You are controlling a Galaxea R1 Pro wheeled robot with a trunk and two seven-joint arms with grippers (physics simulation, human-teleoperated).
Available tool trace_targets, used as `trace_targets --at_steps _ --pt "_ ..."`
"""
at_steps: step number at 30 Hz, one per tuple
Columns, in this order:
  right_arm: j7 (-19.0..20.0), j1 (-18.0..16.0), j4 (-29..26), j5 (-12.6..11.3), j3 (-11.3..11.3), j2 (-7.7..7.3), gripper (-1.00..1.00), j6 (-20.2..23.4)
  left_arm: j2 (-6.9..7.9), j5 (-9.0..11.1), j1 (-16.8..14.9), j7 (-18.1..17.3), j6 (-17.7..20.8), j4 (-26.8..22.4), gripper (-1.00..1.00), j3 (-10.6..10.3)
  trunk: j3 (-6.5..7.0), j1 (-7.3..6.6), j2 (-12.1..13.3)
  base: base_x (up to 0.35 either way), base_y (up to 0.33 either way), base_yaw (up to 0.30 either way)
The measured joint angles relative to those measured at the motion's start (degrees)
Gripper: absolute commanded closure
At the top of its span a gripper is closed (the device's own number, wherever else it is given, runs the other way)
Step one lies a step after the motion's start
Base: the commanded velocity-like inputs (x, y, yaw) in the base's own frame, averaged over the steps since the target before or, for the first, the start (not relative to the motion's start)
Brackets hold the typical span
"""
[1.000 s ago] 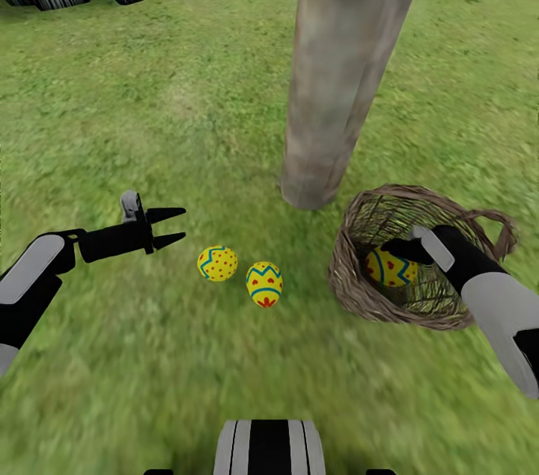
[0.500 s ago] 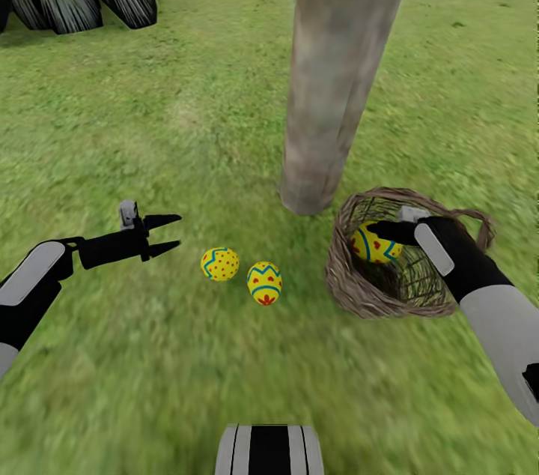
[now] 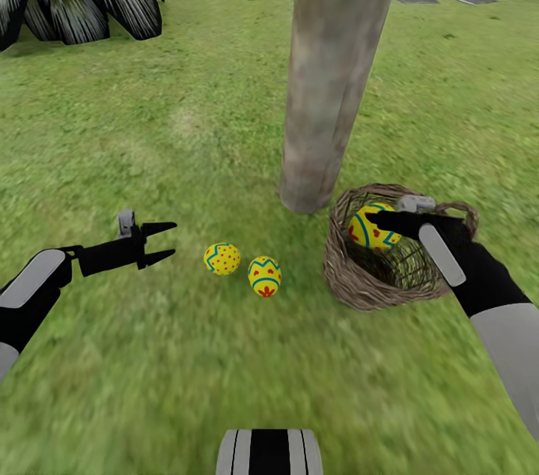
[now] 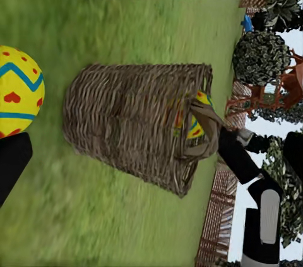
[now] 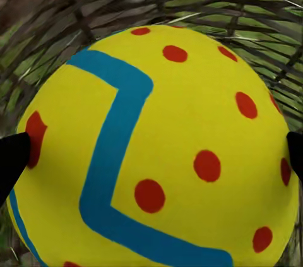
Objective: Take the three Easter eggs out of the wicker basket on the lawn in the garden, then place them on the lawn next to a single tree (choose any tree) so that all three eggs are next to the same tree and none are left in the basket.
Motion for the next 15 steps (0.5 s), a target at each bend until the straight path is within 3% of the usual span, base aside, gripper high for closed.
trace_targets --at_steps 2,5,8,10,12,15 --pt "-1.3 1.5 -4.4 0.2 0.0 -0.16 1.0 0.0 -0.02 0.1 0.0 0.0 0.0 0.2 -1.0 0.0 0.0 0.0 0.0 0.0 0.0 0.0" --pt "-8.4 5.4 -14.9 0.2 0.0 -0.78 1.0 0.0 -0.16 0.1 0.0 -0.1 -0.1 0.2 -1.0 0.0 0.0 0.0 0.0 0.0 0.0 0.0" --pt "-15.8 8.1 -21.2 0.3 -0.1 -0.82 1.0 -0.1 -0.25 0.1 0.0 0.0 -0.1 0.2 -1.0 -0.1 0.0 0.0 0.0 0.0 0.0 0.0" --pt "-21.2 8.5 -23.2 0.4 -3.2 -0.74 1.0 -0.2 -0.26 0.2 0.0 -0.1 -0.1 0.2 -1.0 -0.1 0.0 0.0 0.0 0.0 0.0 0.0" --pt "-23.0 8.6 -24.7 0.3 -6.7 -0.62 1.0 -0.2 -0.27 0.2 0.0 -0.1 -0.1 0.2 -1.0 -0.1 0.0 0.0 0.0 0.0 0.0 0.0" --pt "-23.9 8.6 -26.2 0.2 -8.3 -0.29 1.0 -0.2 -0.31 0.1 0.0 -0.1 -0.1 -0.1 -1.0 -0.5 0.0 0.0 0.0 0.0 0.0 0.0"
